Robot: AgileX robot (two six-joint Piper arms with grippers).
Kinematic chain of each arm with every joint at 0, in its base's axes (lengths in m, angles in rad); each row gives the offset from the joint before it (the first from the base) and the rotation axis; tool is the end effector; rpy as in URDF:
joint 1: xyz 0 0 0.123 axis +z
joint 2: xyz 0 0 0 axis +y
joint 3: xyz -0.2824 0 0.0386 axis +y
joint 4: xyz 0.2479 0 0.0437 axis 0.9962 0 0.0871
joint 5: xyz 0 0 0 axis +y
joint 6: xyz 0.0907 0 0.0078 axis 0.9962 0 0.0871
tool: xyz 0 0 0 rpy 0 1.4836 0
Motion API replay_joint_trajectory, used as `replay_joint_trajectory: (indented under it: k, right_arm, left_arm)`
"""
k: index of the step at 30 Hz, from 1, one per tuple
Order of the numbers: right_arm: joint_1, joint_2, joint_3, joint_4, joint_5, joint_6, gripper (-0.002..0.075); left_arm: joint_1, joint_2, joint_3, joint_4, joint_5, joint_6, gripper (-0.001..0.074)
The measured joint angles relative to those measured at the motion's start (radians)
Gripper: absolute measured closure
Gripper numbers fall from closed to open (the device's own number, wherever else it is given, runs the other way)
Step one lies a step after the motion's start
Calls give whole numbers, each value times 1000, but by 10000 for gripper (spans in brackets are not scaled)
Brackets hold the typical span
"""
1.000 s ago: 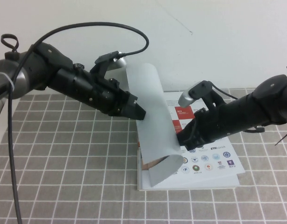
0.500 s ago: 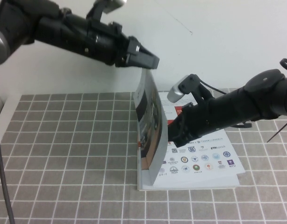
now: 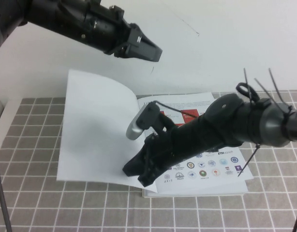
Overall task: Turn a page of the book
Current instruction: Open the closed book
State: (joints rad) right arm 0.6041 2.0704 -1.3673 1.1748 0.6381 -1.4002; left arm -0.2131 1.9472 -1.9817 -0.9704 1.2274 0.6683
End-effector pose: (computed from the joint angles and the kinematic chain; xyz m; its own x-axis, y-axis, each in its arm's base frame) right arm 0.3288 0.2878 0.1661 -0.3808 -0.5718 -0.7267 -0.9171 0.3340 0.2177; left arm 0.3976 -0.1584 0.3793 -0.6107 0.2673 -0.7454 0.7591 0.4656 -0.4550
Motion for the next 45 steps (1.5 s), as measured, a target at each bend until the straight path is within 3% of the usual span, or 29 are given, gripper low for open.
replay_joint_trajectory:
  k: [9, 19, 25, 32, 38, 45]
  right_arm:
    - [11, 77, -1, -4, 6, 26, 726]
    - [11, 75, -10, -6, 63, 29, 726]
    - [-1, -8, -10, -134, 82, 90, 726]
    - [-101, -125, -10, -508, 24, 344, 726]
    - [-265, -81, -10, -576, -17, 438, 726]
    - [-303, 33, -15, -629, 29, 438, 727]
  left_arm:
    - [0, 58, 0, 373, 0, -110, 738]
    - [0, 275, 79, 364, -35, -111, 738]
    - [0, 322, 79, 467, -51, -135, 738]
    - [11, 326, 79, 528, -91, -158, 738]
    - [45, 348, 79, 503, -99, -161, 738]
    - [59, 390, 79, 473, -109, -161, 738]
